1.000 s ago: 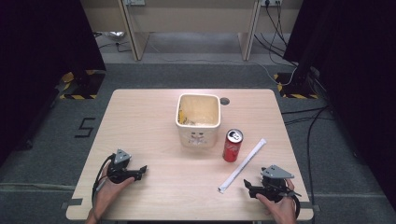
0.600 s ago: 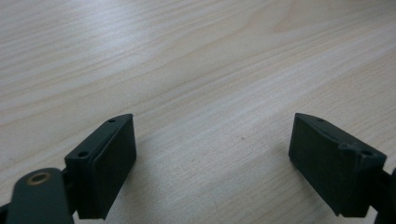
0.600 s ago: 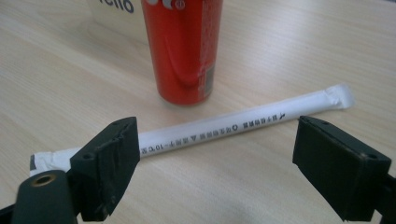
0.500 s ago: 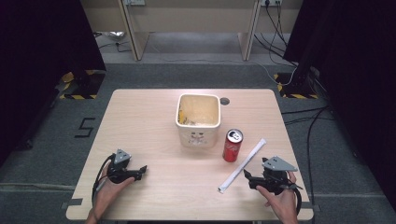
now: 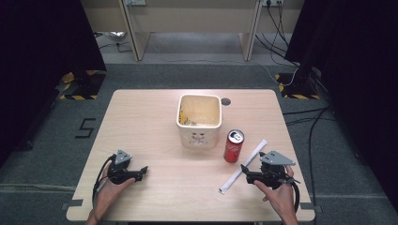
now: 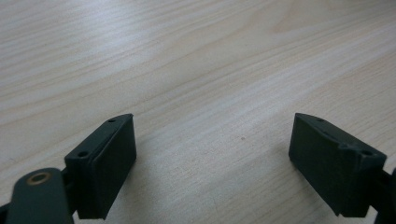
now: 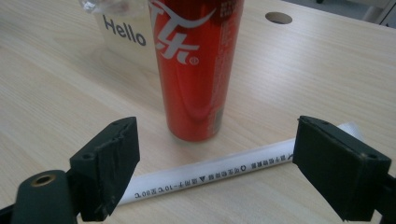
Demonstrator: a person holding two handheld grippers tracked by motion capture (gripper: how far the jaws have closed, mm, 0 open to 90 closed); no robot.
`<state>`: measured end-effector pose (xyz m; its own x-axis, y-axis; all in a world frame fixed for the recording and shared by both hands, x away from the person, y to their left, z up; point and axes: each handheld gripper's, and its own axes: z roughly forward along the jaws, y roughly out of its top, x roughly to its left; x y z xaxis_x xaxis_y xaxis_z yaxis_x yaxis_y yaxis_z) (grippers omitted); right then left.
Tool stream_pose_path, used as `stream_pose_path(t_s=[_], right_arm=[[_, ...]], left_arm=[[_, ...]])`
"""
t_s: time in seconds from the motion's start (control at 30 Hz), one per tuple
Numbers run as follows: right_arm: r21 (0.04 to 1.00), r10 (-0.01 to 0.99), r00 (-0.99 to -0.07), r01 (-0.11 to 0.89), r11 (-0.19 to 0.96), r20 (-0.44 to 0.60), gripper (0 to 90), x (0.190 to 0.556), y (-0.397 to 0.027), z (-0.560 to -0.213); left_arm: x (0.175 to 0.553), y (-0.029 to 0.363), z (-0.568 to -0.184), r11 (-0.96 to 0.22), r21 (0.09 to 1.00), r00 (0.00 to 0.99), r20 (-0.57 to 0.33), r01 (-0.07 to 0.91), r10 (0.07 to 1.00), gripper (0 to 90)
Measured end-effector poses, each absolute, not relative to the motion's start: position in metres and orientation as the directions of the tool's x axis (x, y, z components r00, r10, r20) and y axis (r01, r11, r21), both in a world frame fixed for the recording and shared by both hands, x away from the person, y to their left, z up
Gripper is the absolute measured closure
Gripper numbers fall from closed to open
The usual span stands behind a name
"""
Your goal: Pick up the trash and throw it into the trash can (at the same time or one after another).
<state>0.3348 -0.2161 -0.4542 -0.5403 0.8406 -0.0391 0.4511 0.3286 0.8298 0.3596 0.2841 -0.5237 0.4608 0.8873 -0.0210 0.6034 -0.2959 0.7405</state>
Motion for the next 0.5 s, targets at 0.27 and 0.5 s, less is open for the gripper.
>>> stream_pose_path(t_s=[0.27, 0.5], right_arm=[[0.839, 0.833, -0.552, 0.433, 0.330, -0.043, 14.9, 0.343, -0.209, -0.447], [0.843, 0.828, -0.560, 0.435, 0.317, -0.023, 14.9, 0.351, -0.204, -0.445]], left_arm=[[0.360, 0.284, -0.524, -0.296, 0.740, 0.461, -0.021, 0.603, 0.887, 14.1], [0.360, 0.284, -0.524, -0.296, 0.741, 0.461, -0.021, 0.603, 0.887, 14.1]])
